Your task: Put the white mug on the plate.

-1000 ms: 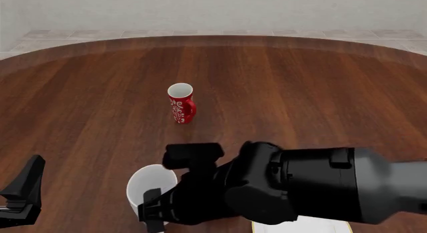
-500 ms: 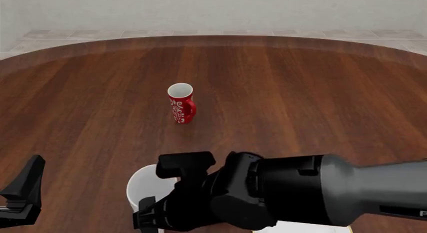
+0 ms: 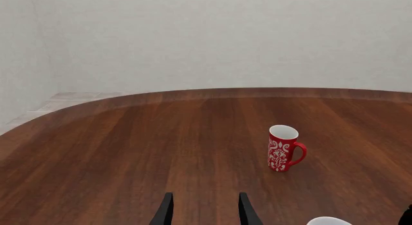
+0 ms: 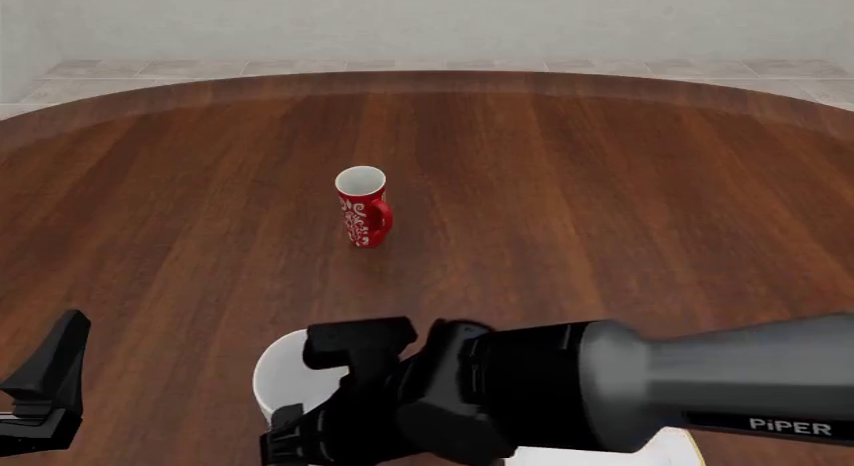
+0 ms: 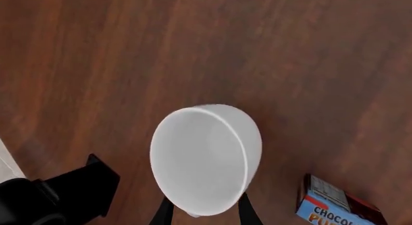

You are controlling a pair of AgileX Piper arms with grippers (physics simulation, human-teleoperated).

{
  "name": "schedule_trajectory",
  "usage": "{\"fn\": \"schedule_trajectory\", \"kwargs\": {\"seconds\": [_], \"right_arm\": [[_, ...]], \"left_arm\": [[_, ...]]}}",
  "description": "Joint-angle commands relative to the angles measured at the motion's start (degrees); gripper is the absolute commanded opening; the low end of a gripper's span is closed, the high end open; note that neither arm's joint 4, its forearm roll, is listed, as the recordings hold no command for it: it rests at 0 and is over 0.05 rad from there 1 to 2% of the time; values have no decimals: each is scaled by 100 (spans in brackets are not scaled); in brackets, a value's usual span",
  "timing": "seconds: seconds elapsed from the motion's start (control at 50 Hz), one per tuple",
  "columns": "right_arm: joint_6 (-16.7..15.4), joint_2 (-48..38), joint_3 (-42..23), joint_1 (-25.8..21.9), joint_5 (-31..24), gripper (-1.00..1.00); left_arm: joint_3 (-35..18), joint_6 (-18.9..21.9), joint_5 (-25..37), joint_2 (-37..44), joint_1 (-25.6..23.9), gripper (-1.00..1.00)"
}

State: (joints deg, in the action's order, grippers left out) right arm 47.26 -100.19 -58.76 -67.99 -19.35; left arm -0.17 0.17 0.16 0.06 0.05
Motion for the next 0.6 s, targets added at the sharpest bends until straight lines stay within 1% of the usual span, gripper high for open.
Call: {"fn": "schedule_trajectory", "kwargs": {"seconds": [0.02,0.36,0.38,0.6], "right_arm": [[-4,-242,-88,11,103,100],[-57,-437,-204,62,126,100],[-60,-443,-201,69,134,-100],[-102,-416,-243,85,66,-100]], "left_arm": [[4,-2,-14,10,-4,100],[4,-1,-13,11,-3,100],[4,-1,-13,11,-3,100],[4,0,-14,10,-5,100]]}}
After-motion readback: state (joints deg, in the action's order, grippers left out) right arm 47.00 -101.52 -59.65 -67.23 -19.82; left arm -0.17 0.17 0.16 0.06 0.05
